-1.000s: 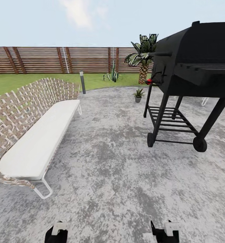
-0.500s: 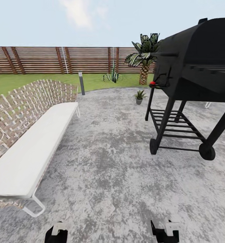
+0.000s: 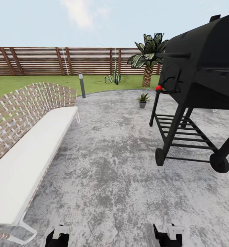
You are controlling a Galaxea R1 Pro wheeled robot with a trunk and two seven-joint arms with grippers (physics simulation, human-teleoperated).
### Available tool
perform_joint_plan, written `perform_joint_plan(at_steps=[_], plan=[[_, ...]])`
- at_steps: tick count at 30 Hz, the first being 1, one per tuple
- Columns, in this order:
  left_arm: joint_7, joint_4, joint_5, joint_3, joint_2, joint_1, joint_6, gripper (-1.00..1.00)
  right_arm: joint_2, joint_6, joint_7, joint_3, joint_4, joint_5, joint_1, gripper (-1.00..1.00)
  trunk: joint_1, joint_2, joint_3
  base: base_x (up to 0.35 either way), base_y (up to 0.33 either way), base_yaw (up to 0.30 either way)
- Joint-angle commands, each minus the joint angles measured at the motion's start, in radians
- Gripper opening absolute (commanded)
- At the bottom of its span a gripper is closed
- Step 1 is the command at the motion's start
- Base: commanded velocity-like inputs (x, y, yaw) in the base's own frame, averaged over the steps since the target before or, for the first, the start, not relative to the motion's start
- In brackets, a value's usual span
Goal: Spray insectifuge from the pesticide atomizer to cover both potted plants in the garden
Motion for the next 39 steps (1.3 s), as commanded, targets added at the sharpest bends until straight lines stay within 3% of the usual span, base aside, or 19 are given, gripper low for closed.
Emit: perform_joint_plan(at_steps=[1,39], plan=[[0.002,0.001,-0.002,0.001,0.000,-0.001,-0.003,-1.00,0.000,-0.003,0.000,0.000,0.001,0.000,0.000,1.00,0.000,0.000,-0.001,0.339,0.000,0.000],[0.002,0.001,-0.003,0.001,0.000,-0.001,-0.003,-1.00,0.000,-0.003,0.000,0.000,0.001,0.000,0.000,1.00,0.000,0.000,-0.001,0.339,0.000,0.000]])
